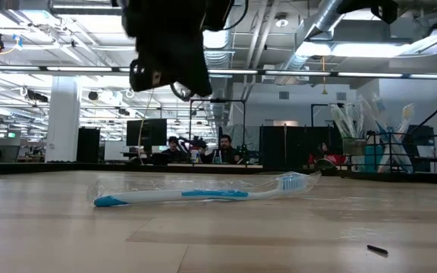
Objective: Pick & Place toothbrushing station
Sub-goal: Put the blue tooth into the right section of wire organizer
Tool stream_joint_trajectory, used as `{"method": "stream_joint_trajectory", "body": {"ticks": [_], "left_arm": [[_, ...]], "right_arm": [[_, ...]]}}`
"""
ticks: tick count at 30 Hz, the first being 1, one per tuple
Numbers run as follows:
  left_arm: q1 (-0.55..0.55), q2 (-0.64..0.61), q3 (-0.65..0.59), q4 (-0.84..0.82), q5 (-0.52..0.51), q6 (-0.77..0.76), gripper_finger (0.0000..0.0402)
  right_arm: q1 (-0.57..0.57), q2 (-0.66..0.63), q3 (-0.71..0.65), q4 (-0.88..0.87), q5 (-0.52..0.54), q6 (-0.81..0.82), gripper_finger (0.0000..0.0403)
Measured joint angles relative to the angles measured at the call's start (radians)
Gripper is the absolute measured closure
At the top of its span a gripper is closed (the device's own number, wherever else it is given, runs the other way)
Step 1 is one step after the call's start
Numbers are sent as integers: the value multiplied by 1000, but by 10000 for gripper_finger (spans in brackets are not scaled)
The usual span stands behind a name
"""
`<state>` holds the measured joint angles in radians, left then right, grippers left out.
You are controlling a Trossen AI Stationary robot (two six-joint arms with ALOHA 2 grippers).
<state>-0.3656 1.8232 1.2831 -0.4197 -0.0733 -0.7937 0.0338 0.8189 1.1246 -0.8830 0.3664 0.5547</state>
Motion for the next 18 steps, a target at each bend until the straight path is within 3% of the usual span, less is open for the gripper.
{"method": "stream_joint_trajectory", "body": {"ticks": [9, 15, 18], "left_arm": [[-4, 54, 1, -51, -37, 3, 388], [1, 53, 1, -19, -22, -1, 305], [-36, 55, 1, -13, -123, 107, 269]], "right_arm": [[0, 0, 0, -2, 0, 22, 402], [0, 0, 0, -3, 1, 22, 402], [0, 0, 0, -4, 1, 22, 402]]}}
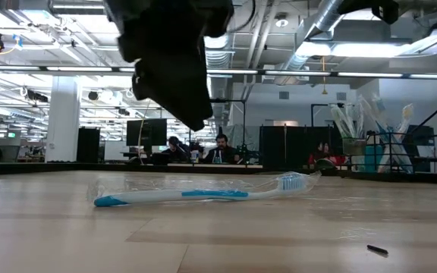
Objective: Pick & Place toothbrushing station
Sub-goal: Put the blue tooth into the right section of wire organizer
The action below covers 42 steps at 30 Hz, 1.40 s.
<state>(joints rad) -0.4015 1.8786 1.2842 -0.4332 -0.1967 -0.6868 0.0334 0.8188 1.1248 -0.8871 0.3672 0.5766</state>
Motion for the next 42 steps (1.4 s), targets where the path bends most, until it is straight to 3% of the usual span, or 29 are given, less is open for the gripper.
{"method": "stream_joint_trajectory", "body": {"ticks": [7, 15, 21, 42], "left_arm": [[-21, 55, 5, 32, -34, 35, 244], [-38, 147, 69, 27, -70, 118, 242], [-34, 149, 81, 7, -154, 140, 242], [-35, 214, 90, -49, -83, 133, 244]], "right_arm": [[-1, 0, 0, -4, 0, 0, 402], [-1, 0, 0, -23, 1, 0, 402], [-1, 0, 0, -26, 0, 0, 402], [-1, 0, 0, -34, 1, 0, 402]]}}
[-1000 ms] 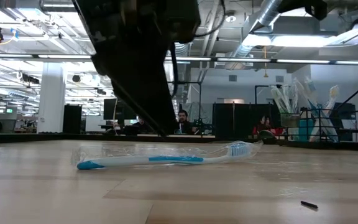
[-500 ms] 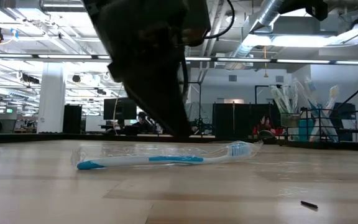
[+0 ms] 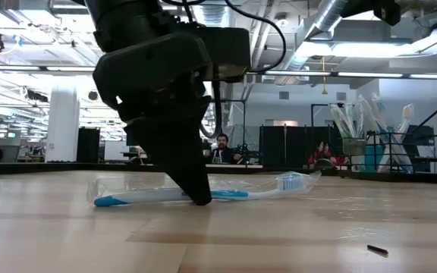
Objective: Pick & Place toothbrushing station
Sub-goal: Put the blue tooth into the right section of wire organizer
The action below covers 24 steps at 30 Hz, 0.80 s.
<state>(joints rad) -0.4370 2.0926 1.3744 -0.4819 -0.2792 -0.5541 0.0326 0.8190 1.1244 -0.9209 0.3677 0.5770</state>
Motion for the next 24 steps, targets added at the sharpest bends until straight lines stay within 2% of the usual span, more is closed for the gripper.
{"method": "stream_joint_trajectory", "body": {"ticks": [5, 11, 16, 24], "left_arm": [[0, 8, 0, -13, 9, 30, 281], [14, 8, 0, -23, 56, 30, 378], [26, -7, -3, -23, 60, -28, 383], [60, -59, -9, -23, 19, -33, 397]], "right_arm": [[0, 0, 0, -2, 0, 0, 402], [0, 0, 0, -2, 0, 0, 402], [0, 0, 0, -2, 0, 0, 402], [0, 0, 0, -2, 1, 0, 402]]}}
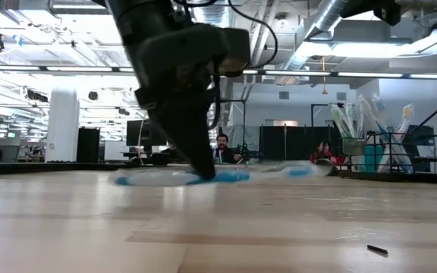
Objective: Pick & Place toothbrushing station
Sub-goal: Put the blue tooth into the right section of wire organizer
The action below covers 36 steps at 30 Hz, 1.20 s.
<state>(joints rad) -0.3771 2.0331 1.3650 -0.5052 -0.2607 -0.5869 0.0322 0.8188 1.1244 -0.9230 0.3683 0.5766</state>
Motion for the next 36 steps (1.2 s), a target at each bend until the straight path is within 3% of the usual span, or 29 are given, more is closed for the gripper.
{"method": "stream_joint_trajectory", "body": {"ticks": [36], "left_arm": [[10, -9, 4, 60, 26, -74, 401]], "right_arm": [[0, 0, 0, 0, 0, 0, 402]]}}
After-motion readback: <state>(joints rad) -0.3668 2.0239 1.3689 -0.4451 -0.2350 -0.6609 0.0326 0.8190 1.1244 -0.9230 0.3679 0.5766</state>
